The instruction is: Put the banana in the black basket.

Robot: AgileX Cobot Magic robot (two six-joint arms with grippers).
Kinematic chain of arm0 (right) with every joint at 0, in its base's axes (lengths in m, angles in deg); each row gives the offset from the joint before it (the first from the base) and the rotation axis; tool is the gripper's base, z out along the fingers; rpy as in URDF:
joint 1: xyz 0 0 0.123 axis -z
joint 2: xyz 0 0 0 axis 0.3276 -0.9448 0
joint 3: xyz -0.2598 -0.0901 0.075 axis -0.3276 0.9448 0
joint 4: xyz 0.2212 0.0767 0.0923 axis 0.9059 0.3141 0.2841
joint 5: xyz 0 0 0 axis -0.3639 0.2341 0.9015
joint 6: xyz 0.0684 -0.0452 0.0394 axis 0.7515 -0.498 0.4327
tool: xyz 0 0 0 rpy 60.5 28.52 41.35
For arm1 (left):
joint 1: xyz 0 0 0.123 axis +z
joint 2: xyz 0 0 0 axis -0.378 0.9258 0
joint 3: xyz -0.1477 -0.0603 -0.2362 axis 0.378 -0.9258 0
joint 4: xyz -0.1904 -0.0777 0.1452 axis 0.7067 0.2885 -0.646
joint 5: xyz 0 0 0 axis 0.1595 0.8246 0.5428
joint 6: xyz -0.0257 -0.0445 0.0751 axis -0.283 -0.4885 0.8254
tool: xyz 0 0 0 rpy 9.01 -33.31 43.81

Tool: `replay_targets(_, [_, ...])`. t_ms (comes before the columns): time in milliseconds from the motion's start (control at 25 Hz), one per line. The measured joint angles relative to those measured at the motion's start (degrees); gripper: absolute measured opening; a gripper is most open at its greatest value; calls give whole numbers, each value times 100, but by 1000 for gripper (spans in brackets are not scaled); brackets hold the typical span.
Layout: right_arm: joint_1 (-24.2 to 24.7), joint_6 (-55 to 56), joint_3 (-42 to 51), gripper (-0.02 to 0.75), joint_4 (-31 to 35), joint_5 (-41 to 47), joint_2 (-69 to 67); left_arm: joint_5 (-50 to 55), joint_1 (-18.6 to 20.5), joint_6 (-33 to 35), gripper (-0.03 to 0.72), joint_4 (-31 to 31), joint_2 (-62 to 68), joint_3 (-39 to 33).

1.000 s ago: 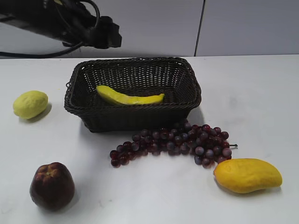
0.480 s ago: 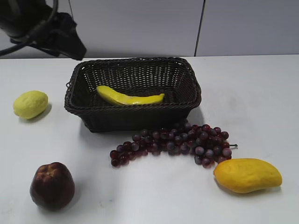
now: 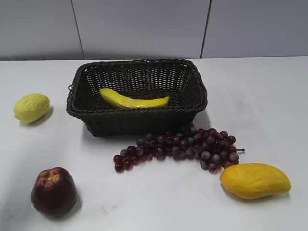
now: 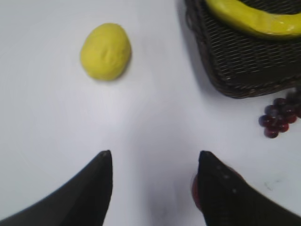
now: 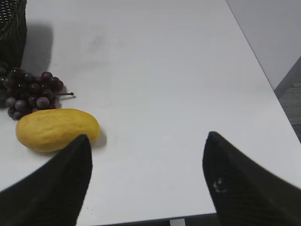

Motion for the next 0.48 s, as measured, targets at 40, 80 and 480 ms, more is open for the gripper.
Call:
replay_targets(40, [0,0,0,586,0,0,0,-12,159,-19,567,0,-128,-137])
replay_targets(80, [0,0,0,586,0,0,0,-36,278,-30,567,0,-244,-284])
replay_targets(480, [0,0,0,586,0,0,0,-427,721,-57,565,-6,-2216,-1922])
